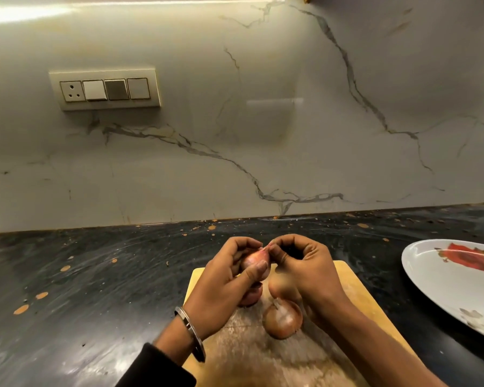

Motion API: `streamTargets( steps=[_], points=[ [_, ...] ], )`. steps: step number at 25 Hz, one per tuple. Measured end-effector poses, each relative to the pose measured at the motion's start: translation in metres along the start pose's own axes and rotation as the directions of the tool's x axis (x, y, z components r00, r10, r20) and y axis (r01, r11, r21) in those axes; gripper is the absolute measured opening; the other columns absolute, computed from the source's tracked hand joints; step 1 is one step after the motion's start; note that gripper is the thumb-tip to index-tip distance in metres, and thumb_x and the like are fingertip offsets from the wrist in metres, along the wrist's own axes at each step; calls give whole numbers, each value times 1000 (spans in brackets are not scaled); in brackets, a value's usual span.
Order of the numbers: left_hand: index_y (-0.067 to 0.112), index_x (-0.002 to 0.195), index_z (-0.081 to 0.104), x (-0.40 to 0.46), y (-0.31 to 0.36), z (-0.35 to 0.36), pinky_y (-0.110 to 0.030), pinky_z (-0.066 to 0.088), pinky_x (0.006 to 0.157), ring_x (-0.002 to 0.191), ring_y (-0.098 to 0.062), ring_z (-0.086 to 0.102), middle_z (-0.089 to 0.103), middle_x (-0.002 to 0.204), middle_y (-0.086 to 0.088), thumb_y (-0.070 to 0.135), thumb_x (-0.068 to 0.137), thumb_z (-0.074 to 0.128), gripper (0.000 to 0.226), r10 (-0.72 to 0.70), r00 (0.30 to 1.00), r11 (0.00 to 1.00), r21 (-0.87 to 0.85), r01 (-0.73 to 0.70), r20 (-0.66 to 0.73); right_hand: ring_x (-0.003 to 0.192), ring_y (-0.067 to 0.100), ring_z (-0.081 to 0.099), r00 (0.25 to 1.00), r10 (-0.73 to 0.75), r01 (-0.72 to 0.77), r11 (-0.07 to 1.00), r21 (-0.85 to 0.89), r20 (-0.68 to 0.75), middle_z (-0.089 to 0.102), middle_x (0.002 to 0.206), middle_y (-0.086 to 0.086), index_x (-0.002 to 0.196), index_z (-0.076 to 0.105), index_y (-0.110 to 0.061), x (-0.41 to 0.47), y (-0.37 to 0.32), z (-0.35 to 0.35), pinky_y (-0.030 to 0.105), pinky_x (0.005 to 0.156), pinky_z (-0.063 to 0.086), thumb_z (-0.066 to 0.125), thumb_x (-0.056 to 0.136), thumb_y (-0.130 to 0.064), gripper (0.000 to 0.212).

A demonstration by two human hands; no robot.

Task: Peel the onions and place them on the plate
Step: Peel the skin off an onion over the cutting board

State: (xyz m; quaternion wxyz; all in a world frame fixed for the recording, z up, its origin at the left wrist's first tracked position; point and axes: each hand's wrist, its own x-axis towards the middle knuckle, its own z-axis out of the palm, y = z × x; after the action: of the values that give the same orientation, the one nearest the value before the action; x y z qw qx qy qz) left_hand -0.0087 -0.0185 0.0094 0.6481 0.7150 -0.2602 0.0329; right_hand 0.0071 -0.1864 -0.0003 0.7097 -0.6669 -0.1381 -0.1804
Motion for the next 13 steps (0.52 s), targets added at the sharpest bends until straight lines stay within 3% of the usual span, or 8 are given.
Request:
streamTargets(
  steps=[2,5,7,10,11,13],
  points=[
    [21,112,58,-3,2,-1,-43,58,72,85,-36,64,67,97,-6,27,93,58,20,25,1000,999,39,-25,-9,69,10,67,999,-32,33,999,-38,23,74,79,3,85,75,-16,-1,-1,2,20,59,52,72,87,-8,9],
    [27,108,57,-4,0,-5,-38,54,71,79,-16,63,66,87,4,40,98,48,18,117,991,949,302,-94,-59,76,11,69,979,-159,182,963,-200,125,72,82,-2,92,71,-17,-4,-7,3,23,63,54,73,88,-10,9],
    [23,105,54,-2,-3,-8,-32,48,60,66,-9,57,62,75,5,36,97,43,19,134,987,936,340,-96,-89,78,12,68,922,-308,382,820,-427,233,70,84,-8,96,69,-15,-5,-8,1,25,67,55,71,90,-9,9],
    [9,94,56,2,-2,-13,-22,37,46,51,-7,49,63,75,-12,30,103,41,27,59,987,973,230,-24,-147,79,14,61,826,-386,562,502,-658,411,65,92,-4,102,66,-15,-9,-11,2,38,66,53,63,97,-20,8],
    [7,90,55,2,0,-15,-19,33,41,45,-7,47,62,76,-20,33,105,39,34,-10,990,990,140,29,-139,80,15,58,805,-373,591,449,-670,461,62,93,-4,103,64,-16,-9,-13,1,38,65,51,58,99,-25,11],
    [8,86,54,1,5,-18,-17,22,37,37,-10,36,59,70,-19,49,101,36,47,-156,987,987,-41,154,-49,76,11,49,773,-348,634,452,-627,531,54,87,-7,96,59,-17,-11,-17,2,33,63,45,46,103,-32,21]
  ],
)
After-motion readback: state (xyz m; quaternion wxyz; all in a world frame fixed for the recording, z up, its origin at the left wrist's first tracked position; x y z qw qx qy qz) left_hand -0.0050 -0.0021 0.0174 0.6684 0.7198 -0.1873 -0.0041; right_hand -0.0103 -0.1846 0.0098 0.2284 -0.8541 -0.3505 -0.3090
